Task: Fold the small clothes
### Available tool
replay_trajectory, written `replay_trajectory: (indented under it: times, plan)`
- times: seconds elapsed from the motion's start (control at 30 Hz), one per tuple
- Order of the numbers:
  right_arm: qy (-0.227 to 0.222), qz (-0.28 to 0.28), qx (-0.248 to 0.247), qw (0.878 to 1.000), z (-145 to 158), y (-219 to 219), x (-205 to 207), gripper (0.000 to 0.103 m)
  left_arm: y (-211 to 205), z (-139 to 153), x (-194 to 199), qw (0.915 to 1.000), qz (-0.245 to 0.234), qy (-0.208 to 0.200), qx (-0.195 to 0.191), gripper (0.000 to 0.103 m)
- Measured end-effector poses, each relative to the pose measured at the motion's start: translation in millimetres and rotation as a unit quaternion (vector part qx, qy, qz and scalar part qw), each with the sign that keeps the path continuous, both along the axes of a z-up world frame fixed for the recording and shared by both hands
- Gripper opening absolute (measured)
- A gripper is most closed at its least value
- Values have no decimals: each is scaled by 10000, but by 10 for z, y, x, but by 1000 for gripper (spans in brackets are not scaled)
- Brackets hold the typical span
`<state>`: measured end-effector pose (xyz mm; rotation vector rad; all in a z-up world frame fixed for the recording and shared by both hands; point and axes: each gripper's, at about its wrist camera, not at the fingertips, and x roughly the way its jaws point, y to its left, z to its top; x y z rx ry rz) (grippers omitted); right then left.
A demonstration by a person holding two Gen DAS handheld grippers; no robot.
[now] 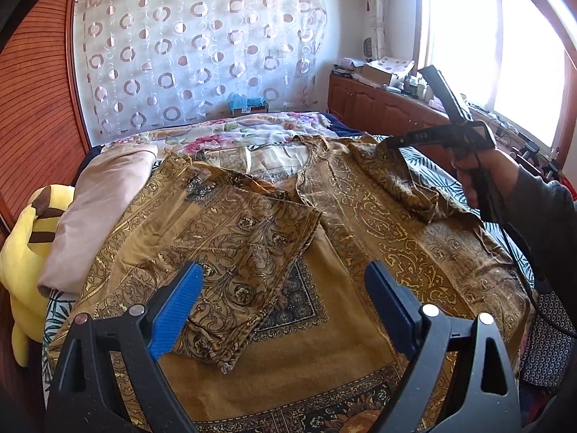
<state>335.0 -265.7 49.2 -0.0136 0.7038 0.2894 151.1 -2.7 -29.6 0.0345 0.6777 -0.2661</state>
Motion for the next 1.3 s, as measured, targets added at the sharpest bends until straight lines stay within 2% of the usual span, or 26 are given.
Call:
replay_trajectory:
  times: [0.13,0.2,0.3,0.43,0.63,0.73,0.77,0.8,0.9,1.0,1.1,1.23,1.3]
  plan:
    - [-24,120,-167,9998,-24,155,56,11,3,-15,-4,10000,-18,10,28,92]
    - [-27,198,-276,9994,-53,241,65,6,19,-23,-6,10000,-10,23,19,92]
    - [-32,324,-302,9990,-47,302,71,5,51,-41,-12,10000,15,36,-18,92]
    - [-18,656,40,9978,63,428,-9,5,78,-46,-17,10000,53,25,-42,92]
    - [-189,1402,403,9891,341,870,-212,5,160,-31,0,9997,163,32,-153,92]
    - [-438,1467,331,9877,429,959,-296,16,234,-23,-15,9995,167,38,-268,92]
    - [-463,1457,333,9877,441,957,-308,24,254,-15,-18,9994,177,29,-289,92]
    - [-480,1423,311,9882,441,937,-322,37,272,-7,-19,9994,184,16,-304,92]
    - [-494,1356,187,9894,371,834,-333,65,332,24,14,9995,201,-31,-260,92]
    - [-394,1160,-197,9923,220,750,-278,67,402,53,121,9997,250,-68,-35,92]
    - [-110,929,-647,9935,4,657,-144,67,540,52,304,9993,335,-39,186,92]
    - [110,780,-1023,9916,-251,530,0,67,737,34,637,9978,378,69,544,92]
    - [160,680,-1125,9912,-348,449,65,67,819,20,799,9976,305,172,596,92]
